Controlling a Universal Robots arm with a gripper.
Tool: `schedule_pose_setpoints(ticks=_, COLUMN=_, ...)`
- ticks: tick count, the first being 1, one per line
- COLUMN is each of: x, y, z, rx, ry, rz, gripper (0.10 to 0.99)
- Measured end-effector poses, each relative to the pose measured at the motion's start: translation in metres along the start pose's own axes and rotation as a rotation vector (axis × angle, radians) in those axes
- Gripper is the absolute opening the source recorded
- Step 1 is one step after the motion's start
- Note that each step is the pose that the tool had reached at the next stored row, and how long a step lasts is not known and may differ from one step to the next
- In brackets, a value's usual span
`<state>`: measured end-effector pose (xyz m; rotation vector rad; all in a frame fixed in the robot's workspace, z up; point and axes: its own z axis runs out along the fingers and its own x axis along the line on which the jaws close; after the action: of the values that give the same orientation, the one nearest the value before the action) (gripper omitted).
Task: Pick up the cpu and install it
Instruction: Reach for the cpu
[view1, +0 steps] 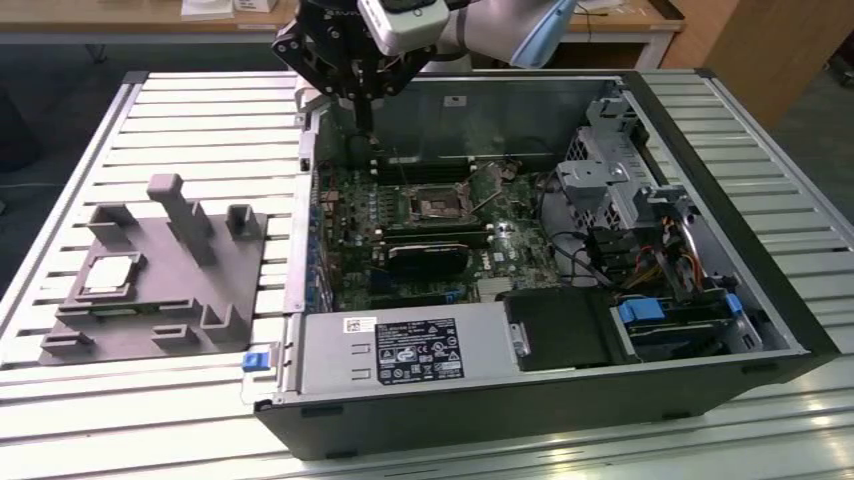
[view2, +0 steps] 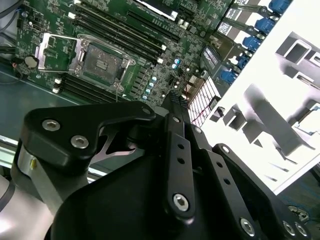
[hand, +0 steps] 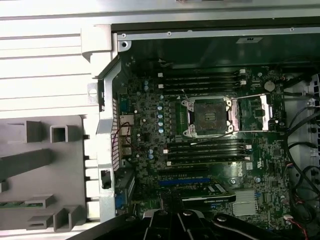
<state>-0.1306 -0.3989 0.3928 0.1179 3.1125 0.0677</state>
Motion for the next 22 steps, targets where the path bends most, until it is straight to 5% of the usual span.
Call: schedule_pose_setpoints(ticks=22, x=0.0058, y=-0.0005, z=0.0004, rx=0.000, ry=0.0000, rz=0.000, gripper=0.106)
